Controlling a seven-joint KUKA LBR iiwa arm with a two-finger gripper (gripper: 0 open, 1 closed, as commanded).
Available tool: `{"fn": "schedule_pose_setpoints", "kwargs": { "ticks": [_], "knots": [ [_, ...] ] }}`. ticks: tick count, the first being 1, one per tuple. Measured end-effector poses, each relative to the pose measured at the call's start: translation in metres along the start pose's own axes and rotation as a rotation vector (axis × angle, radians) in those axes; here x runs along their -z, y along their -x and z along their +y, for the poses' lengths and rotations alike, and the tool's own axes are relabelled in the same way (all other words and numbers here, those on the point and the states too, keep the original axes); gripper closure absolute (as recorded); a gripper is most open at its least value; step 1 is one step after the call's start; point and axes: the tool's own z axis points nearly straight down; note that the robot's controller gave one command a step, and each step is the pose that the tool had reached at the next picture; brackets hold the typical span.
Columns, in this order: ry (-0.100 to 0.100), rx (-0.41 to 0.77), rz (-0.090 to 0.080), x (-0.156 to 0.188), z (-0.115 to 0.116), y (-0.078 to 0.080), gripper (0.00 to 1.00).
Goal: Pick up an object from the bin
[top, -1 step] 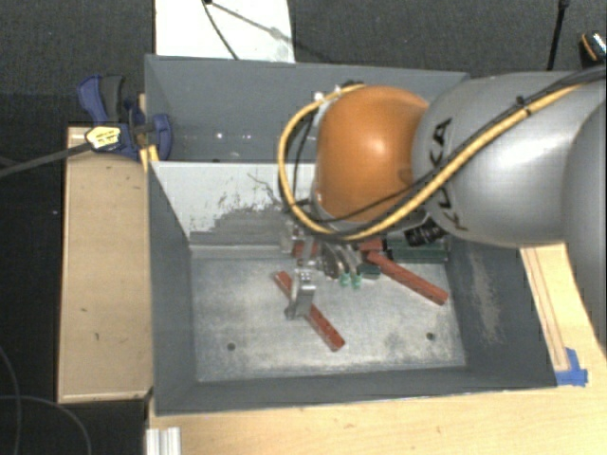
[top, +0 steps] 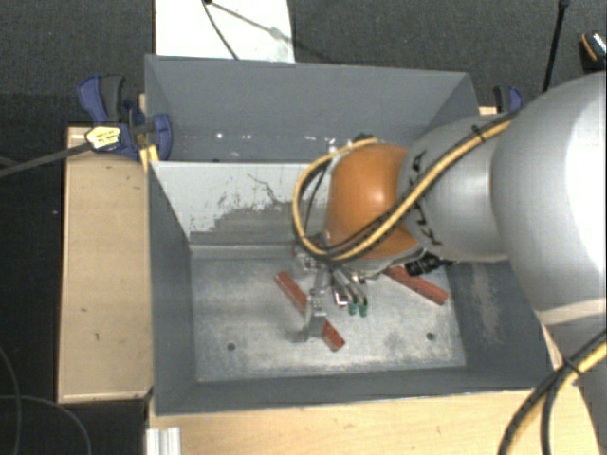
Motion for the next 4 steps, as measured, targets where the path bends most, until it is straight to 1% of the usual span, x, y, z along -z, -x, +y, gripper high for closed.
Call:
{"fn": "schedule_pose_setpoints", "kwargs": {
  "ticks": [1,2,3,4],
  "knots": [
    [0.002,-0.003,-0.007,0.004,0.002,0.002,1.0],
    [0.003,-0.006,-0.007,0.004,0.002,0.002,0.0],
    [-0.001,0.029,-0.005,-0.005,-0.043,0.011,0.0],
    [0.002,0.03,-0.005,-0.004,-0.04,0.01,1.0]
  ]
}}
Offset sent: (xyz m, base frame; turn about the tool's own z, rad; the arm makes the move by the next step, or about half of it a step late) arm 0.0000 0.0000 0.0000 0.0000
